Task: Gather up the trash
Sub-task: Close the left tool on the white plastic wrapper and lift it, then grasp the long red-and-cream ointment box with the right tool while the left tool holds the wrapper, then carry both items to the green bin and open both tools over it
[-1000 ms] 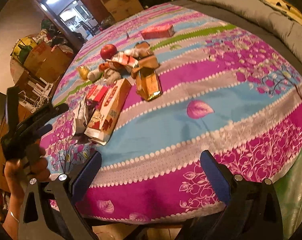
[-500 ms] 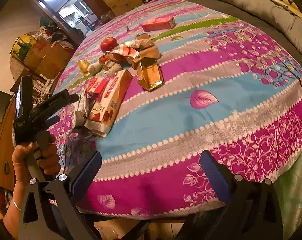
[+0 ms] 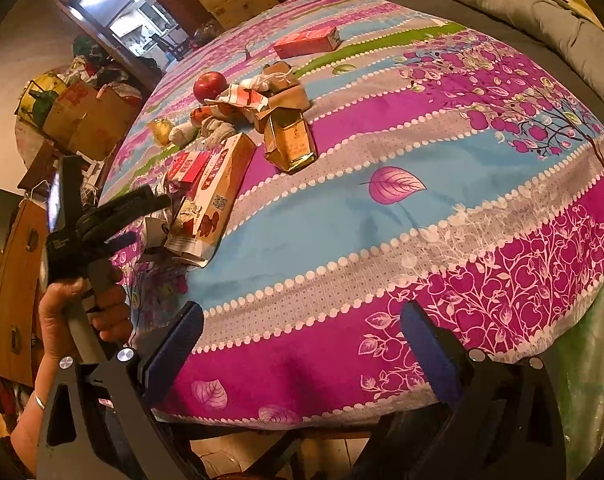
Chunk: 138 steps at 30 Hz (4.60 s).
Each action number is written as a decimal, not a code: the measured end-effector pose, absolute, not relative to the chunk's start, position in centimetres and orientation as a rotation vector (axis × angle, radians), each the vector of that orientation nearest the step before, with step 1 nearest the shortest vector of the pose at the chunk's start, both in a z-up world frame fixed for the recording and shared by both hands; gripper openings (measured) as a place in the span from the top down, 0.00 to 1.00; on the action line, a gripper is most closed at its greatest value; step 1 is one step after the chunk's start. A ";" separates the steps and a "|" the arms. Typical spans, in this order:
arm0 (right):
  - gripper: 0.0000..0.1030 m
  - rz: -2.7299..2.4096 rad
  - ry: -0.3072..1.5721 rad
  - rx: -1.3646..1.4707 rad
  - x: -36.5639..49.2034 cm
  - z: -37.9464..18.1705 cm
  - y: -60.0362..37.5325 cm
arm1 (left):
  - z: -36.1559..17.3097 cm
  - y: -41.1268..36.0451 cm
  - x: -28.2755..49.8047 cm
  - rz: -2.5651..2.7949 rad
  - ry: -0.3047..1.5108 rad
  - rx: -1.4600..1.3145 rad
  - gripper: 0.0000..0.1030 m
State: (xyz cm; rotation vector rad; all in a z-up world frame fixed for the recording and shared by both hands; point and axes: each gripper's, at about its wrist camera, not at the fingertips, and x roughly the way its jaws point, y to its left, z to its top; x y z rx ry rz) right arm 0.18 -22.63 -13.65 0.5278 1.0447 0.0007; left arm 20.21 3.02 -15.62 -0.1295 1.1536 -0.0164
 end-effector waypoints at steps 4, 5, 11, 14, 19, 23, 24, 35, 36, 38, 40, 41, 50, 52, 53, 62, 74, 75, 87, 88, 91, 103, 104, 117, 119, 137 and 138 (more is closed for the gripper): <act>0.04 -0.005 1.039 0.516 0.2 -13.4 -22.7 | -16.2 3.5 19.7 -0.043 1.152 -0.135 0.64; 0.04 -0.004 1.037 0.513 0.3 -13.4 -22.6 | -16.1 3.5 19.5 -0.058 1.144 -0.128 0.68; 0.04 0.037 1.003 0.458 1.9 -12.3 -21.1 | -12.7 6.5 16.7 -0.016 1.027 -0.142 0.69; 0.04 0.085 0.990 0.409 3.7 -11.9 -19.3 | -11.0 8.2 15.1 0.027 0.981 -0.126 0.69; 0.04 0.178 0.965 0.309 8.9 -11.5 -13.8 | -8.2 12.1 11.5 0.123 0.924 -0.160 0.69; 0.04 0.108 0.970 0.224 13.2 -12.5 -9.5 | -7.1 13.5 9.9 0.153 0.907 -0.143 0.69; 0.04 0.079 0.972 0.205 13.9 -12.8 -8.9 | -6.9 13.7 9.5 0.156 0.898 -0.132 0.69; 0.37 0.001 0.978 0.146 14.1 -15.5 -7.8 | -7.0 12.7 8.1 0.134 0.899 -0.086 0.69; 0.37 0.024 0.953 0.139 13.2 -14.8 -8.0 | -6.9 12.2 8.0 0.121 0.899 -0.081 0.69; 0.41 0.060 0.908 0.120 11.1 -13.1 -8.3 | -6.7 11.2 8.0 0.095 0.898 -0.072 0.69; 0.74 0.087 0.872 0.137 9.0 -11.5 -9.4 | -6.5 9.8 7.9 0.066 0.894 -0.058 0.69; 1.00 0.092 0.865 0.142 8.3 -10.8 -9.8 | -6.3 9.2 7.9 0.054 0.888 -0.053 0.69; 0.10 0.175 1.033 0.073 6.9 -12.3 -10.7 | -5.3 5.5 7.7 -0.003 0.855 -0.007 0.69; 0.10 0.208 0.992 -0.053 6.9 -12.5 -9.0 | -5.3 5.7 7.6 0.001 0.858 -0.006 0.69; 0.15 0.216 0.999 -0.101 7.4 -13.0 -8.4 | -5.3 5.7 7.6 0.003 0.861 -0.007 0.69; 0.37 0.231 1.080 -0.106 9.3 -16.5 -9.6 | -6.0 6.2 7.1 0.014 0.890 -0.007 0.69; 0.37 0.091 0.793 0.150 0.2 -4.3 -17.0 | -3.7 0.5 7.0 -0.126 0.832 0.064 0.68; 0.37 0.071 0.772 0.166 -0.6 -3.4 -18.0 | -3.3 -0.5 6.9 -0.150 0.821 0.072 0.68; 0.37 -0.250 0.670 0.350 -11.1 2.9 -31.9 | 0.3 -15.8 5.8 -0.486 0.753 0.201 0.68; 0.37 -0.293 0.670 0.364 -12.3 3.0 -33.5 | 0.4 -17.2 5.5 -0.519 0.754 0.210 0.68; 0.37 -0.397 0.679 0.408 -15.1 2.9 -37.5 | 0.5 -22.1 4.4 -0.616 0.753 0.251 0.68; 0.37 -0.717 0.735 0.616 -25.7 -0.5 -49.8 | -2.6 -37.4 -3.2 -0.967 0.795 0.497 0.68; 0.36 -0.734 0.738 0.640 -26.5 -0.9 -50.5 | -2.9 -38.2 -3.5 -1.010 0.820 0.508 0.68; 0.36 -0.791 0.815 0.959 -31.9 -8.6 -52.3 | -10.1 -42.7 -7.5 -1.252 1.075 0.682 0.69; 0.36 -0.780 0.813 0.986 -31.8 -9.3 -52.1 | -10.4 -42.7 -7.3 -1.248 1.090 0.689 0.69; 0.24 -0.782 0.778 0.971 -31.4 -8.8 -52.0 | -10.6 -42.1 -5.7 -1.147 1.084 0.668 0.33; 0.24 -0.776 0.775 0.976 -31.4 -8.8 -51.9 | -10.6 -42.0 -5.6 -1.143 1.085 0.667 0.33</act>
